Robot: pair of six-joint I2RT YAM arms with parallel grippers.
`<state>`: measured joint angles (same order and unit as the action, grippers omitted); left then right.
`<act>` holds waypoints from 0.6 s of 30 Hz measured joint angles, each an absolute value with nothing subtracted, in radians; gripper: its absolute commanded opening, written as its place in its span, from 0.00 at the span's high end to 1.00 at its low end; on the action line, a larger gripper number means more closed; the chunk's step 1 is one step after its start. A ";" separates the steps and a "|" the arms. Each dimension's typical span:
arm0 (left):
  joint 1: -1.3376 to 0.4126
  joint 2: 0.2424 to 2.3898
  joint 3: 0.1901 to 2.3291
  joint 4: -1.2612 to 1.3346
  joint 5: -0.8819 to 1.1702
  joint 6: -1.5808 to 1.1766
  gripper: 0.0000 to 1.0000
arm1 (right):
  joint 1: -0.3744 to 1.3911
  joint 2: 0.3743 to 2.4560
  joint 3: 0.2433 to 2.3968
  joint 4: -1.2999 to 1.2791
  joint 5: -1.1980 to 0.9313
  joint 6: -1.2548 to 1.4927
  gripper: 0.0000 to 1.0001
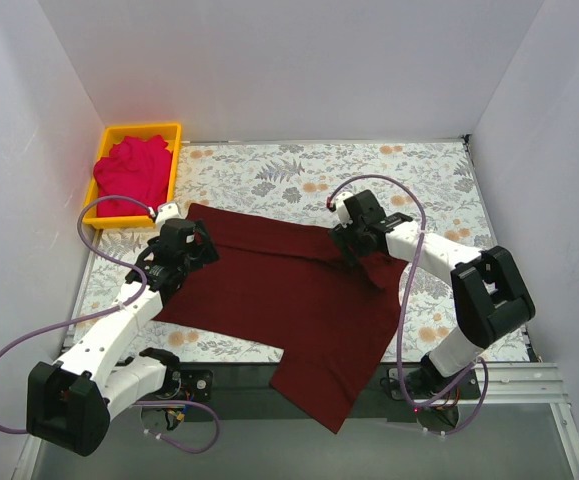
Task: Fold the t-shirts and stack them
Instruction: Fold the tshirt
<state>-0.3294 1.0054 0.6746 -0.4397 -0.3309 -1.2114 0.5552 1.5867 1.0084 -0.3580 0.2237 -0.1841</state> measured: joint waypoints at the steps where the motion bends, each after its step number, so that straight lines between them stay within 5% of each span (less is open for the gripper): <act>1: -0.329 1.005 0.674 -0.439 -0.330 -1.211 0.21 | 0.542 1.596 1.011 -0.353 0.213 -0.189 0.20; 8: -0.329 1.010 0.668 -0.436 -0.322 -1.208 0.21 | 0.463 1.656 1.026 -0.337 0.188 -0.199 0.22; 18: -0.329 1.018 0.668 -0.433 -0.316 -1.208 0.21 | 0.494 1.546 1.033 -0.315 0.120 -0.185 0.42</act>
